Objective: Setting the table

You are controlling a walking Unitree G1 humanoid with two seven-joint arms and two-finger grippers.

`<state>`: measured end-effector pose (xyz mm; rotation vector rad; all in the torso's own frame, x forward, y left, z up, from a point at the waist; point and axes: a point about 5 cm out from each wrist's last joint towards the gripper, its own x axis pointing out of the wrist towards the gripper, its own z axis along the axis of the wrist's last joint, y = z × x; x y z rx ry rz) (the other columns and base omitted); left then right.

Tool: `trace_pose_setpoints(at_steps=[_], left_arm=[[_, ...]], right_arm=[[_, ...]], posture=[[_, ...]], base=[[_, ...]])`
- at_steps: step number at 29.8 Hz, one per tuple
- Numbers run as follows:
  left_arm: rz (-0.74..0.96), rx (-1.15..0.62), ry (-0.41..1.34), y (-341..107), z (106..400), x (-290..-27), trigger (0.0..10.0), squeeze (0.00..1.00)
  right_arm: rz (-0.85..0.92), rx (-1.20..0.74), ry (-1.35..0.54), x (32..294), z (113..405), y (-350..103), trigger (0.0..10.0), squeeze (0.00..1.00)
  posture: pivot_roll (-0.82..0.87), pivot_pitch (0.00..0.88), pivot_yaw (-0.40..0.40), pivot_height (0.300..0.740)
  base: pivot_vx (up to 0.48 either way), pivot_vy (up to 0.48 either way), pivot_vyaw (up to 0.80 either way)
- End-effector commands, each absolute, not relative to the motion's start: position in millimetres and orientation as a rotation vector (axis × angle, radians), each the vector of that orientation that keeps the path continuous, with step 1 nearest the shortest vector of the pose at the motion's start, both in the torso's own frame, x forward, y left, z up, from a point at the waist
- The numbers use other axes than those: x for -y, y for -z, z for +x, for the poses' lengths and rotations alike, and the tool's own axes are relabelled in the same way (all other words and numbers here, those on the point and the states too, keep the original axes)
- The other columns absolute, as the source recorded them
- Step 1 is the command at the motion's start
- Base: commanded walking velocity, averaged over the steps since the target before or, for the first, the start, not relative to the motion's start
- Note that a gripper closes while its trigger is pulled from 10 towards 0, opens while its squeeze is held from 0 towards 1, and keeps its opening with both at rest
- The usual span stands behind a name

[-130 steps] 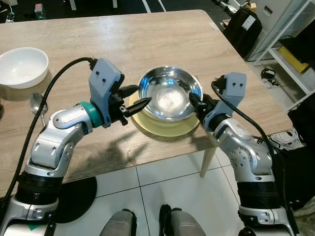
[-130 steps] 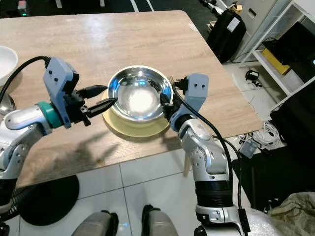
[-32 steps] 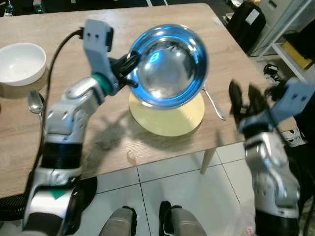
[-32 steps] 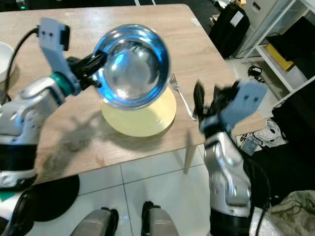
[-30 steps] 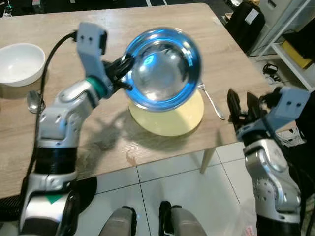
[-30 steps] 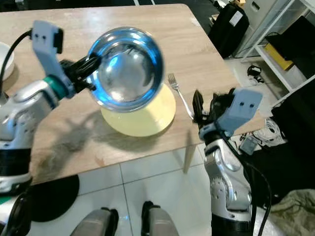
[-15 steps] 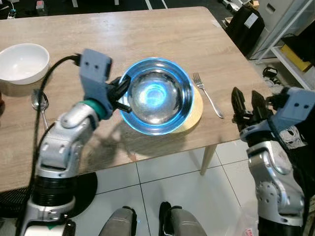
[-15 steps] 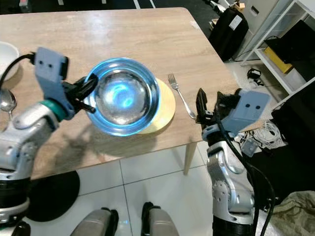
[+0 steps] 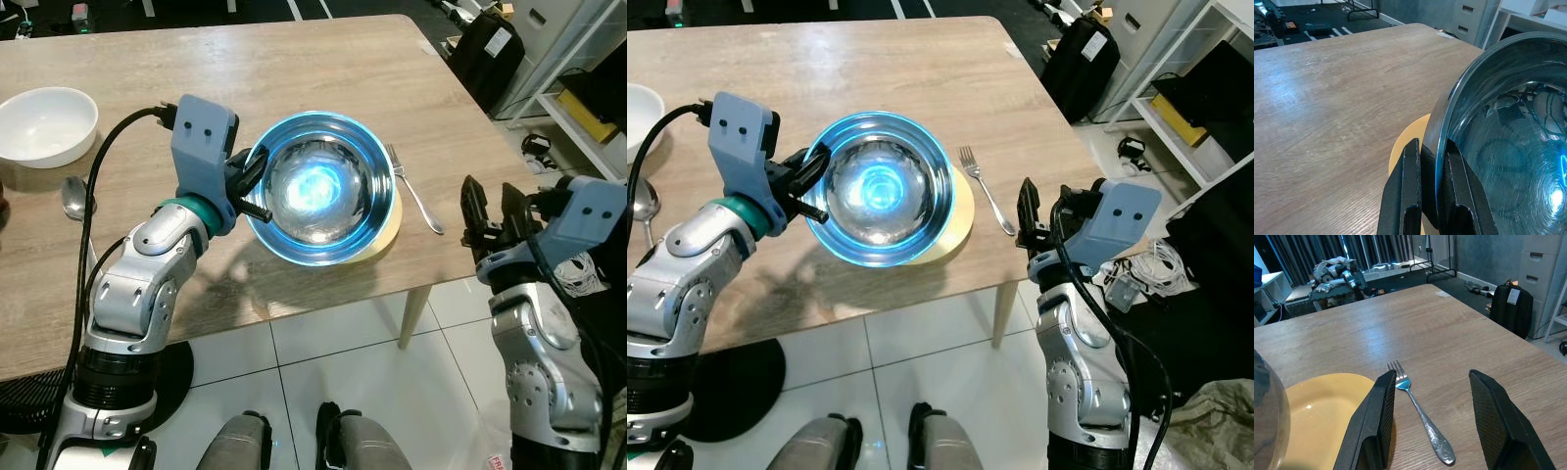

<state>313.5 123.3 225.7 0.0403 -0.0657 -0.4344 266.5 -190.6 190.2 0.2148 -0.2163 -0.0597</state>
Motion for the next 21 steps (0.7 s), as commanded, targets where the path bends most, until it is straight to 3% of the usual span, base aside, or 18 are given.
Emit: trace_pose_setpoints(at_steps=[1,8,14,21], left_arm=[[0.048,0.106,0.436,-232,312,-121,10.0,0.0],[-0.02,0.143,0.39,-236,313,-122,10.0,0.0],[0.009,0.232,0.296,-250,317,-131,10.0,0.0],[0.038,0.213,0.288,-246,322,-134,10.0,0.0]], right_arm=[[0.209,0.214,0.088,195,263,-188,10.0,0.0],[0.207,0.219,0.087,194,265,-189,10.0,0.0],[0.208,0.223,0.084,193,267,-189,10.0,0.0],[0.21,0.221,0.08,192,269,-189,10.0,0.0]], posture=[[0.12,0.098,-0.011,0.74],[0.13,0.093,-0.018,0.74],[0.14,0.091,-0.022,0.74],[0.14,0.089,-0.024,0.74]], base=[[0.0,0.0,0.0],[0.0,0.0,0.0],[0.0,0.0,0.0],[0.0,0.0,0.0]])
